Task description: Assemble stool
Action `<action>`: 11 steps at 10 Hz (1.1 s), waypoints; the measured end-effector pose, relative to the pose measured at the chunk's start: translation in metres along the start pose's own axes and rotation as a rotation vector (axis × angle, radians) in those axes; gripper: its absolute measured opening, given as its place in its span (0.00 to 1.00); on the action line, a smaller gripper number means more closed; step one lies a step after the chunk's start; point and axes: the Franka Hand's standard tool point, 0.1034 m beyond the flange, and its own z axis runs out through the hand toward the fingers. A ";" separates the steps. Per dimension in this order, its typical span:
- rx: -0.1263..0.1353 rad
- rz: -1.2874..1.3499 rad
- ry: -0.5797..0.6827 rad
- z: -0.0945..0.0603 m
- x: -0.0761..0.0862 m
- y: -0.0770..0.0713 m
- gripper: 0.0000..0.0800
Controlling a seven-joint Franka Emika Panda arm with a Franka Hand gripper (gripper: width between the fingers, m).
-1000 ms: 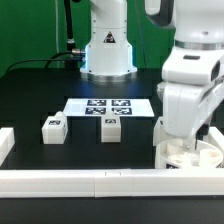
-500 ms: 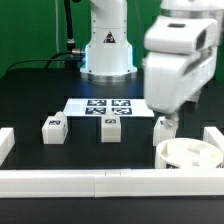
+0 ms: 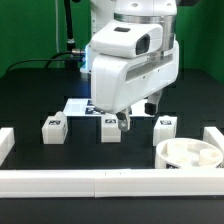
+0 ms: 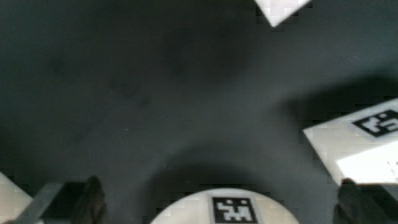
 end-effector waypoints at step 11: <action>0.069 1.098 0.026 0.011 0.023 -0.029 0.81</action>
Offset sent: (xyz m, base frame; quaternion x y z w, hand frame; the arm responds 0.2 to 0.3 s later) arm -0.0117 -0.0119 -0.0023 -0.0164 -0.0141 0.3340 0.9423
